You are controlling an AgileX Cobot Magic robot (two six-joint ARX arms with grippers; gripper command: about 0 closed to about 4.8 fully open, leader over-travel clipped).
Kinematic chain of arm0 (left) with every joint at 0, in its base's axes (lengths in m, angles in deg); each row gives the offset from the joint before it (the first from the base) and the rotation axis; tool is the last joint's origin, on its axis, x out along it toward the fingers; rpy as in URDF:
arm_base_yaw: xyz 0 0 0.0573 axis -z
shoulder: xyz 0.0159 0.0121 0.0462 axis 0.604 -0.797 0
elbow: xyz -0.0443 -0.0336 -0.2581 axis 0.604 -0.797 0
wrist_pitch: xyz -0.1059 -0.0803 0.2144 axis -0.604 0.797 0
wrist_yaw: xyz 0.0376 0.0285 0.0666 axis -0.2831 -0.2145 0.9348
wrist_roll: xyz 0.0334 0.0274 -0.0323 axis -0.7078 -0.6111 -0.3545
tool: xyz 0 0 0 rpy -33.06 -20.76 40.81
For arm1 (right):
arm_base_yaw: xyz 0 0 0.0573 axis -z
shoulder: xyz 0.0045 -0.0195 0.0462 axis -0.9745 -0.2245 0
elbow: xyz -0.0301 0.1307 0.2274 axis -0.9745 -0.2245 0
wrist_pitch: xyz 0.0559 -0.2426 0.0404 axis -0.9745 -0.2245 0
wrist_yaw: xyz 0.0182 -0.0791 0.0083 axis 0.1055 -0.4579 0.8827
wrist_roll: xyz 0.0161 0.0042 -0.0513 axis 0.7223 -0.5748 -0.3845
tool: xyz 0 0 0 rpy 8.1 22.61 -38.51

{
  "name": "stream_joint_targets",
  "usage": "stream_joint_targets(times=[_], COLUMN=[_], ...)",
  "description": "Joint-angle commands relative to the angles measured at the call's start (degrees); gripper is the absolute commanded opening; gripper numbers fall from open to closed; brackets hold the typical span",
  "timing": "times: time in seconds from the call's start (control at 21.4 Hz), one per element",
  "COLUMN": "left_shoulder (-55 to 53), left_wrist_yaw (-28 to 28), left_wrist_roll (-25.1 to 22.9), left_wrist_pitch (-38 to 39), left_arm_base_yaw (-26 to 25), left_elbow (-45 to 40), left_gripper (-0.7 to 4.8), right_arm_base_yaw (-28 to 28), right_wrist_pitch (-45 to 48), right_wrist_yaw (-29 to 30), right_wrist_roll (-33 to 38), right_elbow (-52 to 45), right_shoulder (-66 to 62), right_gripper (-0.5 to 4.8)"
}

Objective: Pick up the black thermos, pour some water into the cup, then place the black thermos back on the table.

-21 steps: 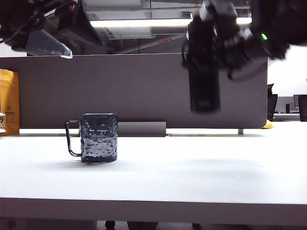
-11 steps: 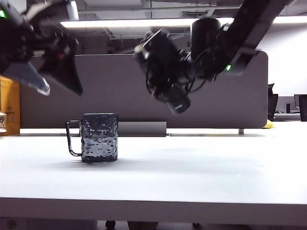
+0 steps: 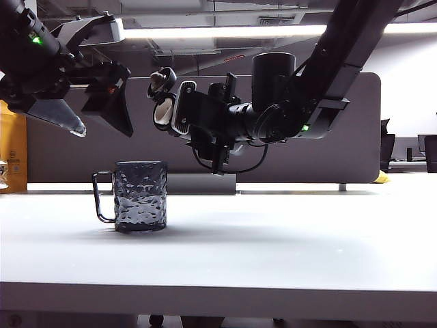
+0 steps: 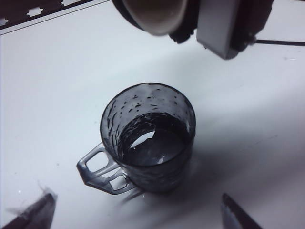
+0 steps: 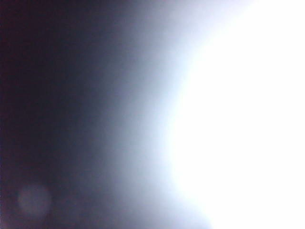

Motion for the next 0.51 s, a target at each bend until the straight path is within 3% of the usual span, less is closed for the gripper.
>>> stream_joint_targets(times=[0.05,0.19,0.28,0.51], left_shoulder=[0.2,0.2,0.2,0.2], left_wrist_yaw=[0.2,0.2,1.7,2.5], left_wrist_roll=[0.2,0.0,-1.8,-2.0], left_wrist_pitch=[0.2,0.7,0.9,1.2], left_arm_base_yaw=[0.0,0.0,0.0,0.0], left_elbow=[0.2,0.2,0.2,0.2], left_gripper=[4.79,4.79,4.79,4.79], right_arm_base_yaw=[-0.3,-0.3,-0.7,-0.9], right_wrist_pitch=[2.8,3.0,1.6,2.4], right_wrist_yaw=[1.7,3.2,3.8,5.1], right_wrist_roll=[-4.7,-9.3,-18.2,-25.3], right_elbow=[4.3,6.9,6.9,6.9], right_shoulder=[-0.5,-1.2,-1.2,-1.2], right_gripper=[0.89,0.89,0.89,0.89])
